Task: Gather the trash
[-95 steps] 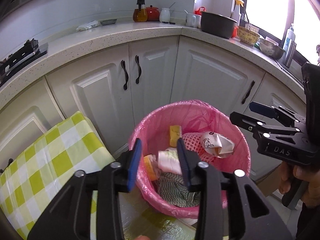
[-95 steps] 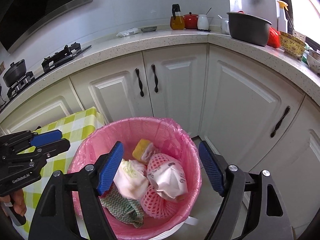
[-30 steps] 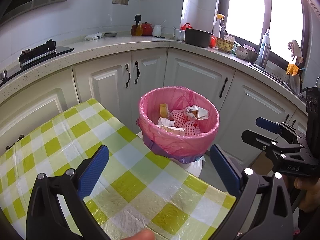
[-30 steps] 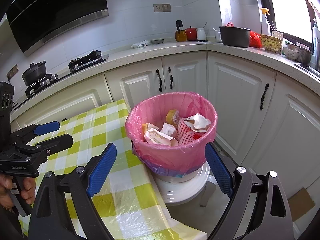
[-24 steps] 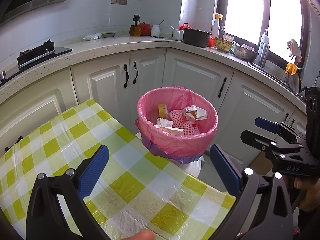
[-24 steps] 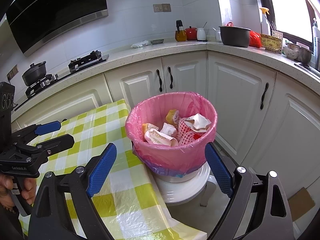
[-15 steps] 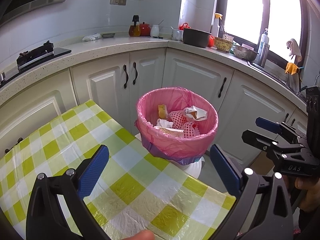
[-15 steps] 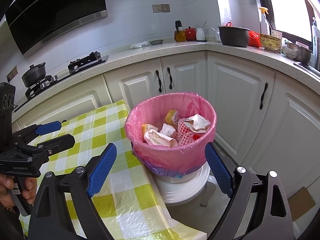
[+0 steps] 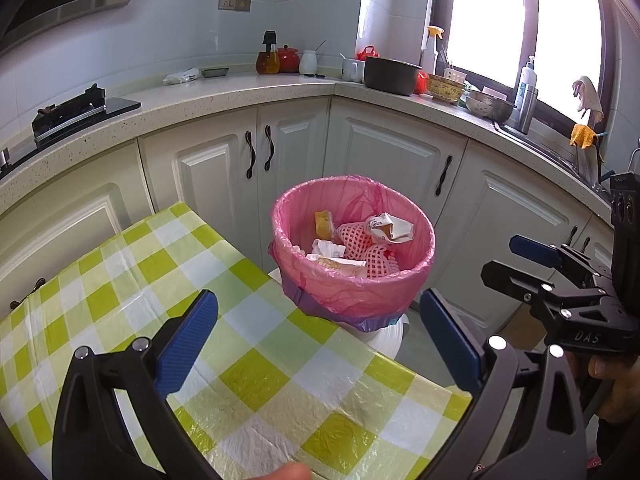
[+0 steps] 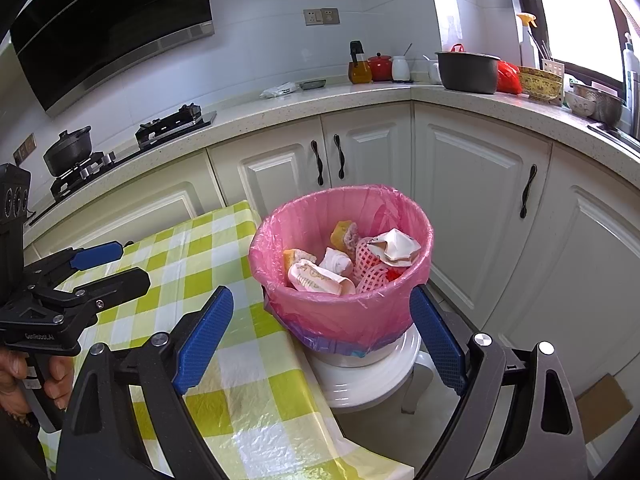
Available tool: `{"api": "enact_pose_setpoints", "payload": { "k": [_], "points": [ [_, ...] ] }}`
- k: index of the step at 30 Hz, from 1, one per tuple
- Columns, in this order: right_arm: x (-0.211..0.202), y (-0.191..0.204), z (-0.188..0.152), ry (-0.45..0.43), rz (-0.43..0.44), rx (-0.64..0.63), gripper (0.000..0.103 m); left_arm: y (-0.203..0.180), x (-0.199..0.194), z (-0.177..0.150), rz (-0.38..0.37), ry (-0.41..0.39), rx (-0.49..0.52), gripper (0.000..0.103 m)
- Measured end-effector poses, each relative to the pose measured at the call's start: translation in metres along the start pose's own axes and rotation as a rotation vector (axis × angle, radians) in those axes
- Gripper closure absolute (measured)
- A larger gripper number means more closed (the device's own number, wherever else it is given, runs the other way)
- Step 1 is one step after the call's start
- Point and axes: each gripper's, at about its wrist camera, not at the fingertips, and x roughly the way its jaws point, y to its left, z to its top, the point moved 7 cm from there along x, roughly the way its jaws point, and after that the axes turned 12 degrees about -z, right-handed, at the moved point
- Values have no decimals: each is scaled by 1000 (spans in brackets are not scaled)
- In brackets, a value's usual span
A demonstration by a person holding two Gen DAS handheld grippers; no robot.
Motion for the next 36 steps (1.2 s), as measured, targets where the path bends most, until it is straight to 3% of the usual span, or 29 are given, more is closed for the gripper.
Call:
{"api": "enact_pose_setpoints", "payload": {
  "k": [36],
  "points": [
    [0,0,2,-2,0,3,18,0,1,3,-2,-3,5,5]
  ]
}}
